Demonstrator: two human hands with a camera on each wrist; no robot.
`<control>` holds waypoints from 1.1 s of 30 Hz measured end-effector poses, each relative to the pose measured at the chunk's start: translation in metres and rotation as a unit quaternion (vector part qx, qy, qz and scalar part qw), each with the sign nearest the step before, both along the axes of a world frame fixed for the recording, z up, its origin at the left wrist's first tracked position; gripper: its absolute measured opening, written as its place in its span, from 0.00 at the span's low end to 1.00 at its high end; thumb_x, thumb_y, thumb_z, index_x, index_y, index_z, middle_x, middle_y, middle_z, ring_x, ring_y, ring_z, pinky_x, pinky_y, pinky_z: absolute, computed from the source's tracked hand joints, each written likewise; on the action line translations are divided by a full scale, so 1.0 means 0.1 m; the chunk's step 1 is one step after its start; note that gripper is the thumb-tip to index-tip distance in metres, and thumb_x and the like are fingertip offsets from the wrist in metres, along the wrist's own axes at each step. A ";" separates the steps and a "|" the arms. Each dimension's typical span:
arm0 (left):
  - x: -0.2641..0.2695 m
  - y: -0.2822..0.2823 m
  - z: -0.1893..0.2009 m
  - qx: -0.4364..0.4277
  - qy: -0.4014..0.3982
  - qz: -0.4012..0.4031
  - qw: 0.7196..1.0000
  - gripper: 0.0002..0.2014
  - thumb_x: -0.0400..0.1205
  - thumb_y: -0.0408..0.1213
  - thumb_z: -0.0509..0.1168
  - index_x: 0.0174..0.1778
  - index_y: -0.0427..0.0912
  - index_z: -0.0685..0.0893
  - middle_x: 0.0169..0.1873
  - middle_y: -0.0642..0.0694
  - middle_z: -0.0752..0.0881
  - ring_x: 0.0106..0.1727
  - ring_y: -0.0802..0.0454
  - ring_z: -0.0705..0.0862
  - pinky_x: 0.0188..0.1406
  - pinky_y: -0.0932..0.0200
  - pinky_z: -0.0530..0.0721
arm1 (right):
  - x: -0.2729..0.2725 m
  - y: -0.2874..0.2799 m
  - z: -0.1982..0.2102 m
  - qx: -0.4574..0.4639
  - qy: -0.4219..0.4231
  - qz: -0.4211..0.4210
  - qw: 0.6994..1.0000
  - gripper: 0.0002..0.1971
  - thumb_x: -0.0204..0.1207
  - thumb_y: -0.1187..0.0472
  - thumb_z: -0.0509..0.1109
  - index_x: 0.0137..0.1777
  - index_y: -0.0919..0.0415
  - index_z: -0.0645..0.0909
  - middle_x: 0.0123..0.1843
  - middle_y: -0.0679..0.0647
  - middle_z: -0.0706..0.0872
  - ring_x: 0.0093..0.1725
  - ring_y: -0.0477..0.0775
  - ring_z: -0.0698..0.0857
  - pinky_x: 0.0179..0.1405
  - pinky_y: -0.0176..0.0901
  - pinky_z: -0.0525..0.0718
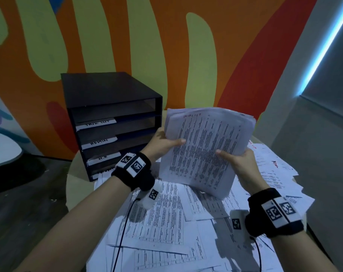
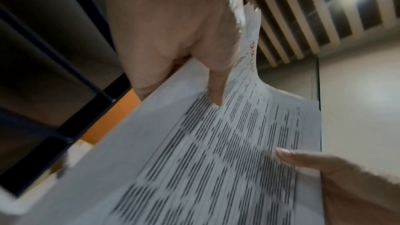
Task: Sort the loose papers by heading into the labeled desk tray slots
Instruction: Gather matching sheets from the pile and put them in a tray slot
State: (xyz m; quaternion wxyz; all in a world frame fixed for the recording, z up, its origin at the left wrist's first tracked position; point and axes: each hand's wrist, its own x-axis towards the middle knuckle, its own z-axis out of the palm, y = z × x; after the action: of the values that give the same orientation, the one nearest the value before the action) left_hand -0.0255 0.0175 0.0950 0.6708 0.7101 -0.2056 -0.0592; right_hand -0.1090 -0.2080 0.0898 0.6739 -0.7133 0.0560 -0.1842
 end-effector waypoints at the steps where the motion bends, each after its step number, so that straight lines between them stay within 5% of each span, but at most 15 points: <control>1: -0.02 0.01 -0.05 0.017 0.023 0.003 1.000 0.12 0.78 0.31 0.73 0.56 0.41 0.83 0.52 0.45 0.88 0.52 0.53 0.88 0.56 0.56 0.87 | 0.00 0.00 -0.06 -0.010 0.024 0.002 1.000 0.13 0.68 0.69 0.79 0.53 0.62 0.85 0.49 0.54 0.92 0.50 0.56 0.91 0.54 0.58 0.88; 4: -0.04 0.03 -0.20 0.045 0.056 0.042 0.997 0.04 0.81 0.32 0.69 0.46 0.45 0.81 0.45 0.48 0.85 0.45 0.56 0.86 0.56 0.54 0.86 | -0.02 0.02 -0.18 -0.016 0.060 0.013 0.998 0.14 0.69 0.69 0.78 0.55 0.61 0.84 0.51 0.56 0.92 0.51 0.57 0.91 0.56 0.60 0.87; 6: -0.01 0.08 -0.20 0.061 -0.015 0.043 0.997 0.04 0.83 0.32 0.67 0.46 0.35 0.85 0.43 0.42 0.87 0.45 0.53 0.87 0.55 0.53 0.86 | -0.03 0.02 -0.13 -0.012 0.036 0.004 0.999 0.20 0.68 0.68 0.80 0.60 0.61 0.81 0.56 0.56 0.90 0.53 0.54 0.90 0.55 0.53 0.88; 8: 0.03 0.12 -0.12 0.092 -0.093 0.039 0.991 0.09 0.85 0.30 0.64 0.41 0.31 0.84 0.34 0.44 0.84 0.35 0.60 0.84 0.40 0.59 0.83 | -0.03 -0.01 0.04 -0.074 -0.024 -0.058 0.995 0.31 0.67 0.65 0.82 0.69 0.57 0.73 0.64 0.52 0.83 0.61 0.48 0.84 0.62 0.45 0.83; 11: 0.07 0.16 0.11 0.185 -0.221 0.056 0.956 0.18 0.84 0.25 0.59 0.30 0.45 0.79 0.22 0.53 0.72 0.23 0.59 0.68 0.30 0.59 0.64 | -0.05 -0.10 0.43 -0.253 -0.156 -0.136 0.945 0.49 0.64 0.58 0.84 0.81 0.53 0.58 0.79 0.51 0.67 0.77 0.44 0.66 0.77 0.45 0.64; 14: 0.11 0.20 0.37 0.286 -0.334 0.050 0.897 0.23 0.78 0.22 0.58 0.38 0.58 0.85 0.27 0.48 0.83 0.29 0.49 0.77 0.30 0.56 0.74 | -0.04 -0.07 0.76 -0.447 -0.185 -0.115 0.868 0.48 0.62 0.56 0.82 0.81 0.52 0.62 0.80 0.51 0.68 0.81 0.51 0.63 0.81 0.61 0.54; 16: 0.09 0.19 0.49 0.316 -0.373 0.038 0.872 0.21 0.76 0.24 0.58 0.48 0.54 0.90 0.36 0.46 0.89 0.35 0.44 0.84 0.32 0.48 0.83 | 0.02 0.01 0.83 -0.482 -0.140 -0.064 0.863 0.35 0.63 0.61 0.81 0.73 0.51 0.77 0.72 0.51 0.80 0.76 0.50 0.73 0.78 0.63 0.59; 18: 0.04 0.19 0.55 0.297 -0.383 0.041 0.874 0.18 0.76 0.28 0.59 0.51 0.49 0.90 0.41 0.47 0.91 0.41 0.44 0.87 0.38 0.45 0.85 | 0.07 0.03 0.81 -0.430 -0.141 0.016 0.892 0.13 0.66 0.68 0.74 0.49 0.54 0.88 0.49 0.52 0.90 0.53 0.45 0.84 0.58 0.52 0.78; 21: 0.06 0.29 0.46 0.221 -0.392 0.151 0.880 0.16 0.76 0.33 0.66 0.59 0.42 0.87 0.55 0.42 0.88 0.58 0.42 0.84 0.60 0.38 0.81 | 0.06 0.01 0.68 -0.321 -0.093 0.050 0.941 0.14 0.72 0.68 0.72 0.27 0.58 0.78 0.26 0.39 0.75 0.31 0.36 0.71 0.30 0.38 0.70; 24: 0.03 0.53 0.27 0.127 -0.253 0.262 0.923 0.40 0.74 0.40 0.77 0.80 0.46 0.65 0.73 0.43 0.72 0.74 0.48 0.70 0.74 0.48 0.68 | -0.04 -0.10 0.50 -0.215 -0.053 0.021 0.975 0.13 0.76 0.68 0.73 0.29 0.58 0.82 0.24 0.38 0.83 0.25 0.35 0.79 0.28 0.31 0.78; 26: -0.04 0.63 0.14 0.038 -0.133 0.245 0.960 0.46 0.73 0.41 0.79 0.82 0.49 0.58 0.72 0.47 0.73 0.72 0.51 0.73 0.70 0.50 0.73 | -0.12 -0.13 0.41 -0.145 -0.043 0.028 0.988 0.04 0.77 0.69 0.72 0.44 0.69 0.88 0.40 0.54 0.93 0.40 0.55 0.92 0.43 0.50 0.89; 29: -0.07 0.65 0.01 -0.078 -0.030 0.149 0.985 0.25 0.78 0.30 0.74 0.70 0.41 0.75 0.62 0.43 0.85 0.62 0.46 0.86 0.66 0.38 0.82 | -0.10 -0.14 0.23 -0.080 -0.046 0.024 0.995 0.07 0.77 0.70 0.71 0.51 0.74 0.86 0.51 0.67 0.91 0.53 0.70 0.89 0.55 0.67 0.86; 31: -0.06 0.63 -0.02 -0.088 -0.003 0.129 0.988 0.13 0.79 0.24 0.70 0.58 0.38 0.82 0.55 0.41 0.89 0.55 0.43 0.89 0.63 0.35 0.83 | -0.07 -0.13 0.09 -0.064 -0.031 0.034 0.997 0.08 0.74 0.70 0.74 0.52 0.71 0.87 0.51 0.64 0.91 0.53 0.68 0.89 0.57 0.67 0.86; 33: -0.05 0.62 -0.10 -0.074 0.012 0.113 0.991 0.12 0.79 0.22 0.69 0.55 0.40 0.83 0.53 0.39 0.90 0.54 0.42 0.89 0.61 0.35 0.84 | -0.06 -0.15 -0.05 -0.039 -0.002 0.065 0.997 0.13 0.69 0.70 0.77 0.55 0.66 0.87 0.53 0.62 0.91 0.56 0.67 0.89 0.59 0.64 0.85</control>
State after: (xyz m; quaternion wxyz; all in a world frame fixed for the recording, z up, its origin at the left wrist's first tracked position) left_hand -0.0305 0.0794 0.0854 0.7262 0.6765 -0.1201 0.0239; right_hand -0.1155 -0.2229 0.0844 0.6566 -0.7405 0.0007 -0.1436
